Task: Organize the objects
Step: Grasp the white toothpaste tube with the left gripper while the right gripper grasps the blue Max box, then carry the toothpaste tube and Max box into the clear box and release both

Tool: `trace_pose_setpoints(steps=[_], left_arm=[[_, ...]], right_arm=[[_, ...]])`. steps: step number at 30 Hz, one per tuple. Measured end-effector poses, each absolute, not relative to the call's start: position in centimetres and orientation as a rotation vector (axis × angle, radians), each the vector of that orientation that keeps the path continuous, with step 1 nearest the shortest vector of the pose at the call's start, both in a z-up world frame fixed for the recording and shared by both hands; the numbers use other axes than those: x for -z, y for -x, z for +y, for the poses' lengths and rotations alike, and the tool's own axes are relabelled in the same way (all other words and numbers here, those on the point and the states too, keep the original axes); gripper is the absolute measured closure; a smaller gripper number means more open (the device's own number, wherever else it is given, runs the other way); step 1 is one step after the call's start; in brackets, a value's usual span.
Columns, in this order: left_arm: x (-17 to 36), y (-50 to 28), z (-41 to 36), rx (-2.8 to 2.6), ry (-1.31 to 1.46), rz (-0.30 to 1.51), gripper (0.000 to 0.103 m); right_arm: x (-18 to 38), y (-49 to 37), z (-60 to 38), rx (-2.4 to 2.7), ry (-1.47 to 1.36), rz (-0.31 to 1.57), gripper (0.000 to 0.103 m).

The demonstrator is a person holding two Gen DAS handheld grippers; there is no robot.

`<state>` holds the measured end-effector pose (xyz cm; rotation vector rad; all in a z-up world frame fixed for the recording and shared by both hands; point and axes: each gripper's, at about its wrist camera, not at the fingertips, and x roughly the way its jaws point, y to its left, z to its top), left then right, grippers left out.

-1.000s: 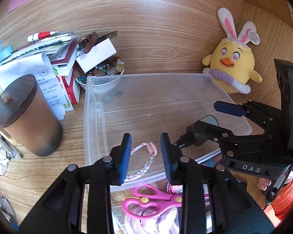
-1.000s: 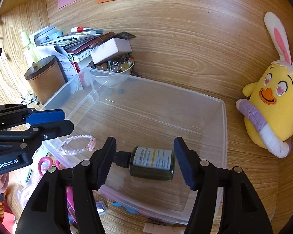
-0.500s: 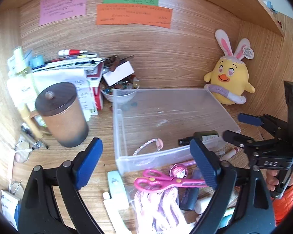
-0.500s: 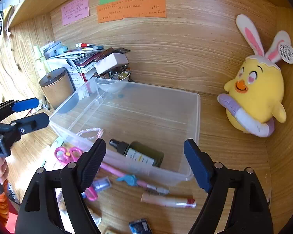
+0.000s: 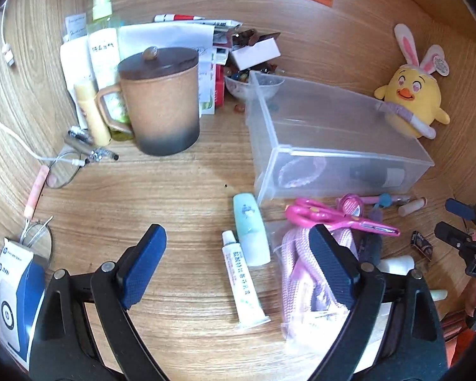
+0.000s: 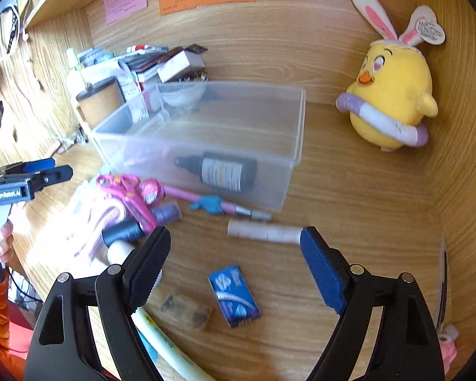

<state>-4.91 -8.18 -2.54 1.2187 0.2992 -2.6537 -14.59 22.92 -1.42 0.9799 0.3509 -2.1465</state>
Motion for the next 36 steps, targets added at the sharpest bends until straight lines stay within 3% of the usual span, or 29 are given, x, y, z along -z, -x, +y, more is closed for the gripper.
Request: trace_pose_setpoints(steps=[6,10,17,26,28,30,36], left_arm=[[4.8,4.0,-8.6,2.6,-1.291,0.328,0.012],[5.3,3.5,-8.4,2.582,-1.307,0.32,0.022],[6.1,3.7,-8.0,2.576,-1.334,0.306,0.037],[6.2,4.2,-7.6,2.576,-1.285,0.239,0.072],[6.3,4.1,-7.7,2.582,-1.278,0.231,0.087],[6.4,4.1,-7.8,2.585,-1.273,0.238,0.088],[6.5,3.6,-7.9,2.591,-1.251,0.286,0.088]], right_arm=[[3.7,14.0,24.0,2.121,-1.049,0.347,0.022],[4.1,14.3,25.0,2.135,-1.074,0.311,0.023],[4.3,14.2,26.2,2.136,-1.09,0.358,0.039],[4.9,14.2,25.1,2.093,-1.073,0.428,0.054],[4.9,14.1,24.6,2.091,-1.053,0.458,0.061],[4.9,13.9,24.1,2.094,-1.031,0.486,0.075],[4.7,13.9,23.6,2.098,-1.022,0.464,0.078]])
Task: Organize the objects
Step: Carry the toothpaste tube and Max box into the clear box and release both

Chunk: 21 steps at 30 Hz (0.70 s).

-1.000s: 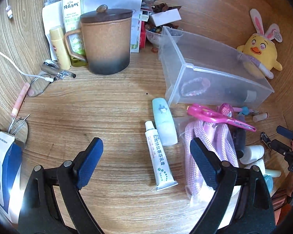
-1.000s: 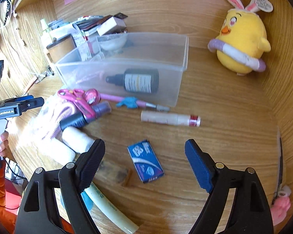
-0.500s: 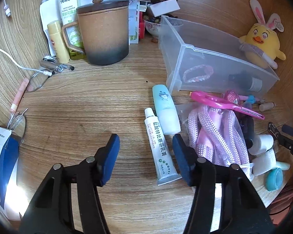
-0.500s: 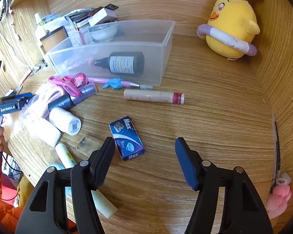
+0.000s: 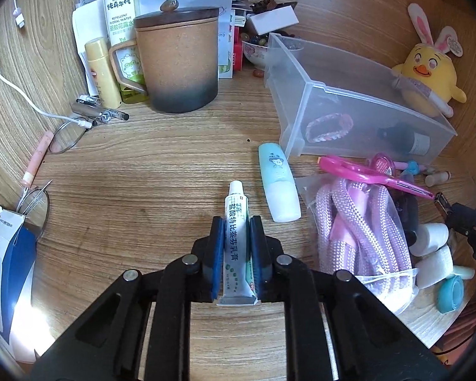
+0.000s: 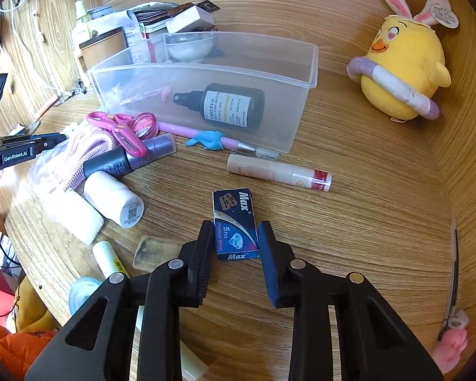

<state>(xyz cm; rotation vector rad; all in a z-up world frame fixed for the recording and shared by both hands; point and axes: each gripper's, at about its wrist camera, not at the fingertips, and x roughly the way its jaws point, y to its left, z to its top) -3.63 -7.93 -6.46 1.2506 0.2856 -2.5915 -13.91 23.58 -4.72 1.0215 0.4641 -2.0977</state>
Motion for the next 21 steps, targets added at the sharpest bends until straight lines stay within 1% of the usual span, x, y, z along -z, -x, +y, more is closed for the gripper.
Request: trace_pose_setpoints(steps=[5,10,16,21], left_arm=[[4.7,3.2,-8.0,2.623,-1.172,0.305,0.088],[1.8,2.8,-7.8,2.69,-1.05,0.326,0.088],[-1.3,3.5,-6.9,2.773,-0.947,0.303,0.088],[-2.4,5.0,-6.1,2.795,-0.917,0.244,0.088]], right_arm=[[3.2,14.2,23.6,2.133,-0.983,0.41,0.078],[1.0,13.9,23.2,2.155,-0.903,0.399,0.078],[-1.9,13.9,22.4,2.172,-0.799,0.361,0.078],[-4.0,14.2,21.8,2.185,-0.731,0.312,0.078]])
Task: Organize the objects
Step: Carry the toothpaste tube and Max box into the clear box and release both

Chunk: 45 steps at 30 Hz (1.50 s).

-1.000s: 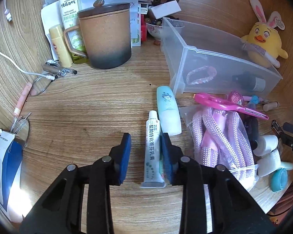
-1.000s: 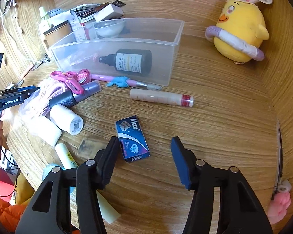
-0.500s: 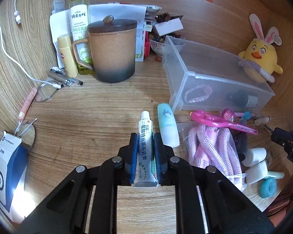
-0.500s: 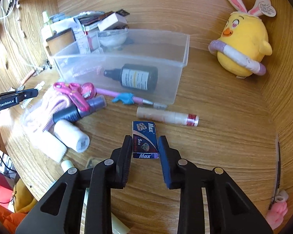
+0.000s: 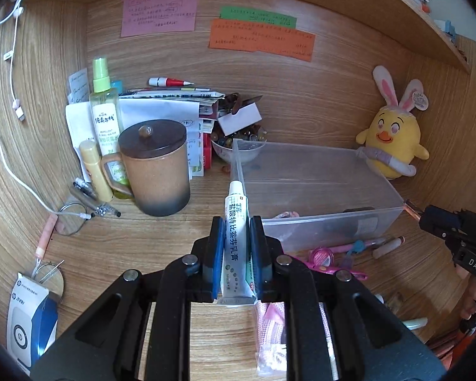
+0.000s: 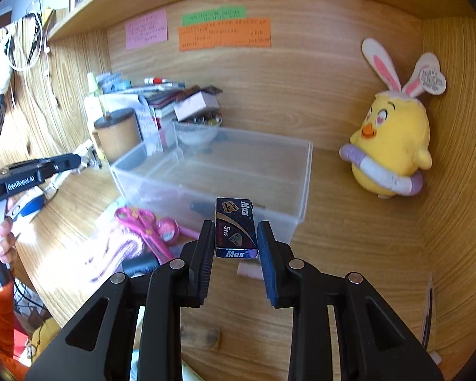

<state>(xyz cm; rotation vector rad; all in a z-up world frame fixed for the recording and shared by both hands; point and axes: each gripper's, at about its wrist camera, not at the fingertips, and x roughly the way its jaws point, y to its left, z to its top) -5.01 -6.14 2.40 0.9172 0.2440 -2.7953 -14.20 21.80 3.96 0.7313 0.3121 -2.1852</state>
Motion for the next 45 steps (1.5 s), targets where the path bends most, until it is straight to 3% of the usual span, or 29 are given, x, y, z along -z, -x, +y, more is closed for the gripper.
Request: trace_pose_setpoints(steps=[11,21,36,41,45], left_arm=[[-1.7,10.2,-4.3,2.879,-1.073,0.186,0.088],[-0.3,14.4,-2.6,2.906,-1.262,0.127,0.088],[-0.9,15.2,-1.8,2.921,-1.275,0.088,0.087],[-1.9,14.0,-1.9,2.931,-1.231,0.087,0.071],[-2.6,12.5,-2.0,2.941,-1.195,0.088,0.044]], right_arm=[[-4.8,17.8,18.9,2.174,-0.733,0.313,0.078],[-1.8,21.9,15.9,2.138,-0.861,0.383,0.078],[-0.6,22.1,14.7,2.096,-0.901,0.426,0.078],[-1.1,21.6,15.5,2.084,-0.9,0.4,0.078],[-1.9,20.7,16.6,2.095,-0.88,0.385,0.069]])
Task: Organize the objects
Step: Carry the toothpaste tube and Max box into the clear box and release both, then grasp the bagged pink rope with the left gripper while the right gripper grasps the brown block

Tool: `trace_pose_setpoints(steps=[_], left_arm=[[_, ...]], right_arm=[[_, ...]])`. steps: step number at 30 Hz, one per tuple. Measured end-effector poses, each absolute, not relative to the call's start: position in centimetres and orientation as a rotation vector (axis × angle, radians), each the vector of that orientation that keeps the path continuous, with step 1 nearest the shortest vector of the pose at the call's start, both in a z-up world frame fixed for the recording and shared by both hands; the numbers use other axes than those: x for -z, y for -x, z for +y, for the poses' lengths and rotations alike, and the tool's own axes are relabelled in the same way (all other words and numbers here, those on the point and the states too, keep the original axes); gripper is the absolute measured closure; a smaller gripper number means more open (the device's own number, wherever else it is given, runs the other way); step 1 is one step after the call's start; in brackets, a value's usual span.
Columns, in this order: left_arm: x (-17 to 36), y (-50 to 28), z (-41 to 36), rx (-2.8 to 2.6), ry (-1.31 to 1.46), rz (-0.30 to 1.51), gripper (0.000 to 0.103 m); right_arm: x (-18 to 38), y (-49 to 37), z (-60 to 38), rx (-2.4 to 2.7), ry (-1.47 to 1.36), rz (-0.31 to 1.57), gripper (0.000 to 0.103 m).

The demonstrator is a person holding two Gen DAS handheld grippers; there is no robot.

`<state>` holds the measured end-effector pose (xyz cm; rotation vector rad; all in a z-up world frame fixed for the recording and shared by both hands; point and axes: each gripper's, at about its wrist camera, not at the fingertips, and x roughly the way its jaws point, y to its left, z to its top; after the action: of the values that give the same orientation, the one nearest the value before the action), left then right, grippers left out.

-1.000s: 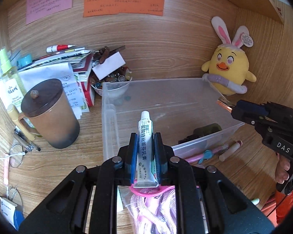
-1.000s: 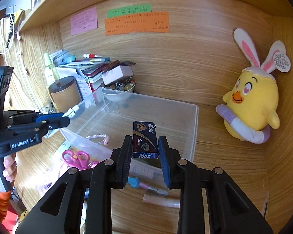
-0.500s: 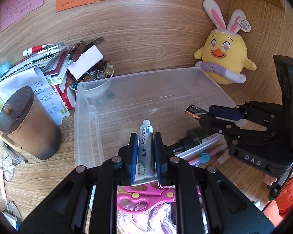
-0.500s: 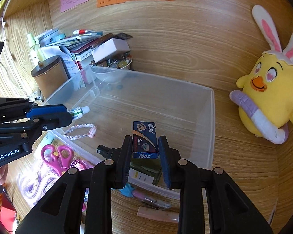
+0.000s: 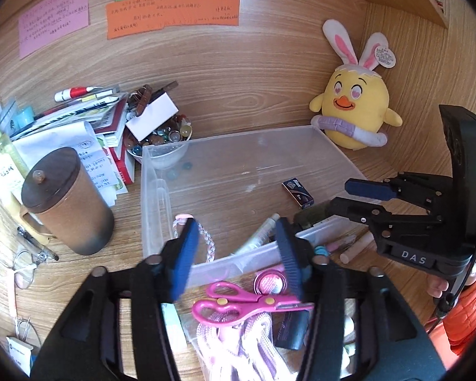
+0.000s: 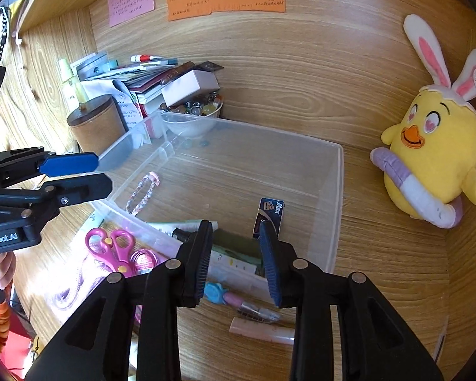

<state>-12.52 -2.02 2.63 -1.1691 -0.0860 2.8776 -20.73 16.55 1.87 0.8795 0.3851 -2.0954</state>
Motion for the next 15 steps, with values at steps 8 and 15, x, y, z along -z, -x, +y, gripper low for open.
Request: trace_pose_setpoints(steps=[8,15], left_arm=[[-2.9,9.0,-1.9,-2.936,1.144,-0.048,0.011],[-0.2,7.0,-2.1,-2.875,1.26,-0.108,0.005]], right_arm=[[-3.2,18.4,19.4,2.137,-0.815,0.376,0.051],[-2.3,15.3,21.6,2.168,-0.801,0.421,0.033]])
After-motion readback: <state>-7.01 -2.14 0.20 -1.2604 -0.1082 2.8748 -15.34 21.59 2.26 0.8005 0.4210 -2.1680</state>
